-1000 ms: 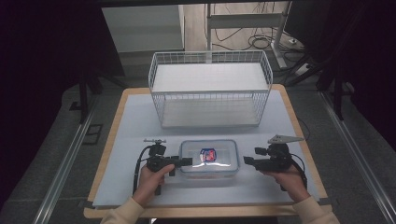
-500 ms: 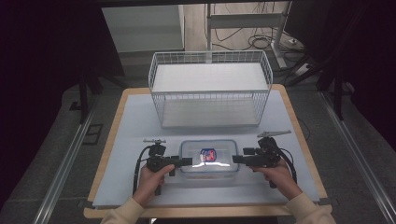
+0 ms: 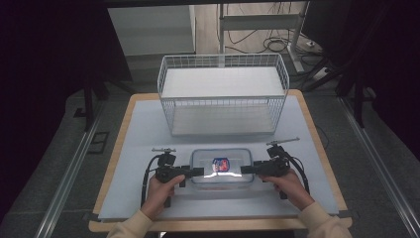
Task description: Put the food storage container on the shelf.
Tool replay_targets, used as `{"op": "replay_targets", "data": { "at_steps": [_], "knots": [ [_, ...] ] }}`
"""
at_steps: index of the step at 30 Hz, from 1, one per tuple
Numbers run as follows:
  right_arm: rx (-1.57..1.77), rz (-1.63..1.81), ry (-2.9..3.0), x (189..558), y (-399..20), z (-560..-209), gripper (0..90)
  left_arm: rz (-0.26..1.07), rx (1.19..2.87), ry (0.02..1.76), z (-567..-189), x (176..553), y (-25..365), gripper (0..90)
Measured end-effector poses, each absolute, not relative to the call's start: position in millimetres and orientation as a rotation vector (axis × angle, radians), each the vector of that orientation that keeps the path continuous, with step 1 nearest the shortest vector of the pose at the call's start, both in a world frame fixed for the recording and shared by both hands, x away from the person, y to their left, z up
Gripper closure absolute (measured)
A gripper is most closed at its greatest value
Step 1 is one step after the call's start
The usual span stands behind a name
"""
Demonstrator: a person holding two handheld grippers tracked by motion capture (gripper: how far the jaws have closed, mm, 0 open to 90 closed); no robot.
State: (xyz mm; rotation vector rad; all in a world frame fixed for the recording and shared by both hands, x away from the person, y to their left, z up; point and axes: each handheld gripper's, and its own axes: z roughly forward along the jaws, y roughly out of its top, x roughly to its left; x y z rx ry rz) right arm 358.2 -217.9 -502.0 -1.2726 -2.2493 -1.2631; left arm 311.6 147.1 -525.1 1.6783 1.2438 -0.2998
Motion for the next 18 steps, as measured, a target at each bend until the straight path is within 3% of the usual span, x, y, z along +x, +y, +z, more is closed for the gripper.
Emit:
{"op": "replay_targets", "data": {
  "at_steps": [18],
  "knots": [
    [-1.310,-1.332,-2.180,349,-228,-497,43.6,-0.215,1.668,1.210,-520,295,148,31.6]
  ]
}}
